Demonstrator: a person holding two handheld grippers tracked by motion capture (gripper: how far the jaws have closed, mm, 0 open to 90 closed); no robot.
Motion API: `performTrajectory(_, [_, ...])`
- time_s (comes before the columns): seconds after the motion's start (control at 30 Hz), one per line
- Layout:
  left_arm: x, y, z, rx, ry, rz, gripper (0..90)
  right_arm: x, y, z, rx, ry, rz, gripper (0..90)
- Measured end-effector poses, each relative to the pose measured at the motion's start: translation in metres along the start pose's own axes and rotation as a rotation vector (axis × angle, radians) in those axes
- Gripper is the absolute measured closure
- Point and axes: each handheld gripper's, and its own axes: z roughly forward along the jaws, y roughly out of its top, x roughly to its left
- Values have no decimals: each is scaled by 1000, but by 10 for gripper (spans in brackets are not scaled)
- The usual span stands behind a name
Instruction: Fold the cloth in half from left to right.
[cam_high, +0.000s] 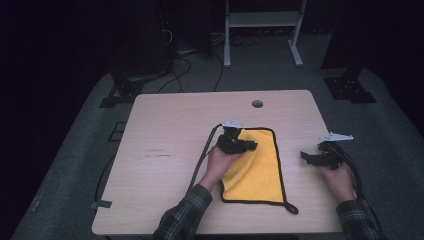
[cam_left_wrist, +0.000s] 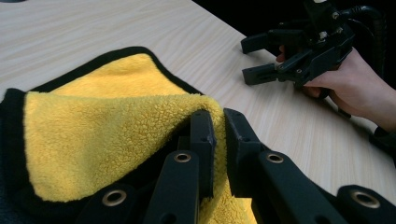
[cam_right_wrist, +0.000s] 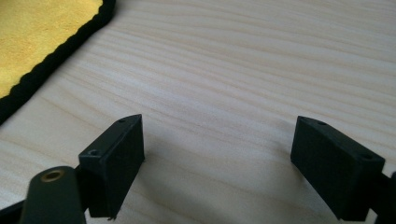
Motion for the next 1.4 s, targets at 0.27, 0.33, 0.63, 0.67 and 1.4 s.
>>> performTrajectory(0.27, [-7, 5, 29, 30, -14, 2, 822, 0, 0, 0, -1, 2, -2, 164])
performTrajectory(0.33, [-8, 6, 36, 39, -20, 1, 822, 0, 0, 0, 0, 2, -4, 164])
performTrajectory(0.63, [-11, 6, 59, 61, -24, -10, 821, 0, 1, 1, -1, 7, -8, 164])
performTrajectory(0.67, [-11, 6, 61, 65, -20, -7, 821, 0, 1, 1, -1, 8, -8, 164])
performTrajectory(1.4, [-26, 16, 58, 85, 15, 103, 559, 0, 1, 2, 0, 11, -13, 164])
